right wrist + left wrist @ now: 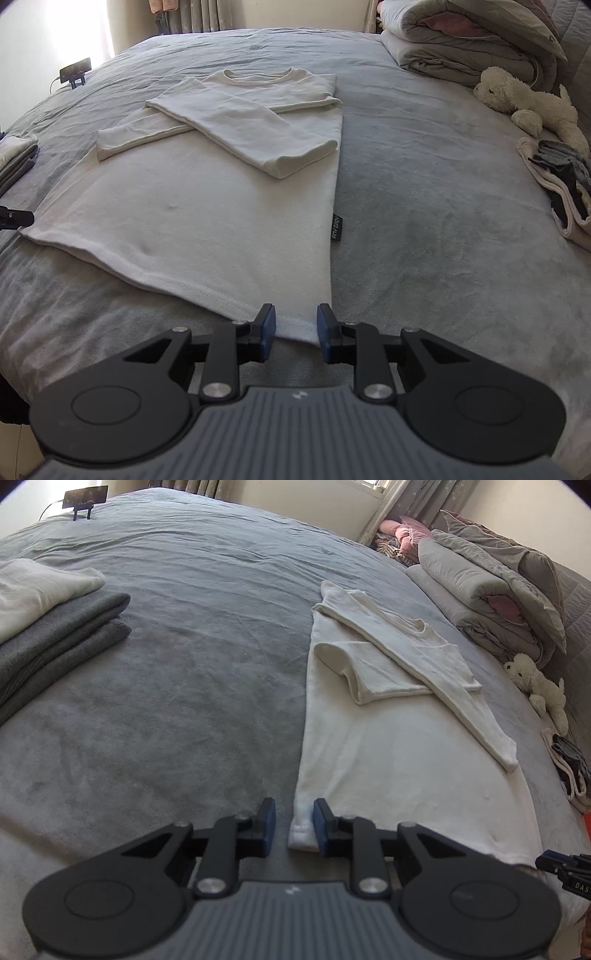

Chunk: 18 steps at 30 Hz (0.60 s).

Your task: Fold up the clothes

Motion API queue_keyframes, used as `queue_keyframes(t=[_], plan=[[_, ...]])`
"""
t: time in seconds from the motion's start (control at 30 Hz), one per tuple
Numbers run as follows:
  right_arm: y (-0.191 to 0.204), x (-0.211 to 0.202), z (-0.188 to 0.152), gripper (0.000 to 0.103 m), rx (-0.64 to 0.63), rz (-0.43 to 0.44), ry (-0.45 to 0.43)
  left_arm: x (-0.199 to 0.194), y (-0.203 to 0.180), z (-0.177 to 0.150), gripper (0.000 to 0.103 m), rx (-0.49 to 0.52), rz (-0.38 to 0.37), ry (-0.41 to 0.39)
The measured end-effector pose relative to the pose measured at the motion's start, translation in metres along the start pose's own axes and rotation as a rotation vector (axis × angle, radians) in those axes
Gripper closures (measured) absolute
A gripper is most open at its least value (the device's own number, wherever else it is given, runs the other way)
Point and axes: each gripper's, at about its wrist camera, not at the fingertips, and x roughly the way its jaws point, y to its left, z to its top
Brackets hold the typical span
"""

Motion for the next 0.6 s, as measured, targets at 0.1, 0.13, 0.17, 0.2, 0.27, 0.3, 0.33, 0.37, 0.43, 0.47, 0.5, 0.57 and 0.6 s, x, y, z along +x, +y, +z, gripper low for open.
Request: queue_keyframes(t=[0.1,0.13,0.17,0.2,0.27,0.3,0.33,0.37,0.43,0.47,0.5,0.57,0.6], plan=[[-0.012,-0.002,-0.007,0.076,0.040,-0.007,0.014,-0.006,0.001,-0.005,0.079,-0.002,-0.011,0.013],[-0.013,-0.003,-0.007,0.076,0.050,0.001,0.009,-0.007,0.002,-0.006,0.079,-0.004,-0.017,0.023],[-0.015,-0.004,-0.008,0.075,0.062,0.011,0.004,-0.008,0.003,-0.006,0.079,-0.007,-0.025,0.030],[-0.017,-0.003,-0.009,0.073,0.078,0.026,0.000,-0.008,0.004,-0.006,0.079,-0.007,-0.035,0.031],[-0.026,-0.003,-0.008,0.068,0.140,0.071,-0.008,-0.006,0.007,-0.004,0.078,-0.021,-0.049,0.042],[-0.031,-0.002,-0.007,0.068,0.183,0.094,-0.012,-0.004,0.008,-0.002,0.078,-0.034,-0.058,0.050],[-0.036,-0.002,-0.005,0.066,0.225,0.116,-0.017,-0.004,0.009,-0.001,0.077,-0.040,-0.065,0.053],[-0.040,-0.002,-0.004,0.065,0.267,0.141,-0.027,-0.003,0.010,0.000,0.077,-0.046,-0.071,0.054],[-0.046,0.001,-0.001,0.063,0.350,0.178,-0.028,-0.001,0.011,0.001,0.077,-0.051,-0.079,0.057],[-0.046,0.002,0.000,0.061,0.372,0.193,-0.029,0.000,0.009,0.001,0.076,-0.039,-0.076,0.058],[-0.045,0.003,0.001,0.060,0.384,0.204,-0.030,0.001,0.008,0.001,0.076,-0.027,-0.074,0.058],[-0.041,0.004,0.003,0.058,0.379,0.217,-0.031,0.001,0.006,0.002,0.076,-0.009,-0.072,0.057],[-0.038,0.005,0.004,0.058,0.376,0.223,-0.031,0.002,0.006,0.002,0.077,-0.010,-0.073,0.058]])
